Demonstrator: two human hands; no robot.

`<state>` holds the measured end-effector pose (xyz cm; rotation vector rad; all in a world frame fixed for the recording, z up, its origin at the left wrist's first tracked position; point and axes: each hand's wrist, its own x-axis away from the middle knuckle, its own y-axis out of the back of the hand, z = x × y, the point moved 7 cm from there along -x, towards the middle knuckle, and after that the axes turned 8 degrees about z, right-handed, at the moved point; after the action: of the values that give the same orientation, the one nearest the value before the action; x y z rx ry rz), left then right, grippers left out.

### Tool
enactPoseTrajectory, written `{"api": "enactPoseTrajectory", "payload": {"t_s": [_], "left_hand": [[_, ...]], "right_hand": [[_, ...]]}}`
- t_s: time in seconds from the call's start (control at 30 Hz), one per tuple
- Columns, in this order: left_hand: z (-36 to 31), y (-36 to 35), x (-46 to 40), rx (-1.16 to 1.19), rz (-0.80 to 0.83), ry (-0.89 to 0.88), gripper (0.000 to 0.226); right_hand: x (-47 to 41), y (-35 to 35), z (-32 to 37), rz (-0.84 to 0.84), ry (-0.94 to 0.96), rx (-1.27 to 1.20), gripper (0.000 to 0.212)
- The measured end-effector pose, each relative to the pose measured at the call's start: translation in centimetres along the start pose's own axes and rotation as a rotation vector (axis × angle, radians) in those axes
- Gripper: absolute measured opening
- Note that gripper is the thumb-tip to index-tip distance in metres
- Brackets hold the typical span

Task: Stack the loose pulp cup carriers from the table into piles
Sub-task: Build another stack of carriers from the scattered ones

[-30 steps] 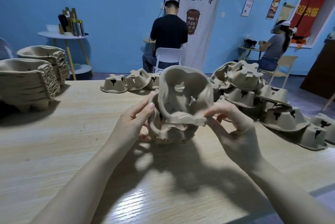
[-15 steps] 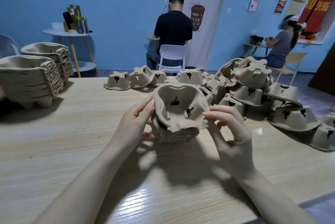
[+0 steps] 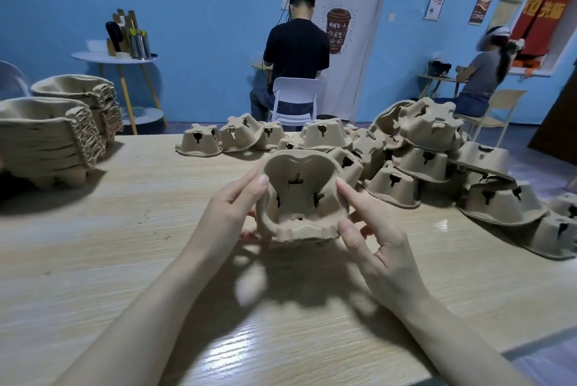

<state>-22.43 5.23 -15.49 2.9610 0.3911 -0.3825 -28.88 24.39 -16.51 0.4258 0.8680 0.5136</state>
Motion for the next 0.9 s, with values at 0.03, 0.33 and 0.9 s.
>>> {"api": "enactPoseTrajectory", "payload": {"t_s": [0.03,0.33,0.9], "left_hand": [[-0.1,0.0,0.0,0.012,0.009,-0.013,0.025],[0.1,3.0,-0.4,0.03,-0.239,-0.04,0.022],[1.3,5.3,-0.4,0.083,-0.431,0.007,0.024]], "right_hand": [[0.0,-0.4,-0.3,0.045,-0.043,-0.03,0.051],[-1.7,-3.1,0.0,0.265,-0.142,-0.265,0.058],[-6.8,0.2,-8.1,0.082,-0.264,0.772,0.028]]}}
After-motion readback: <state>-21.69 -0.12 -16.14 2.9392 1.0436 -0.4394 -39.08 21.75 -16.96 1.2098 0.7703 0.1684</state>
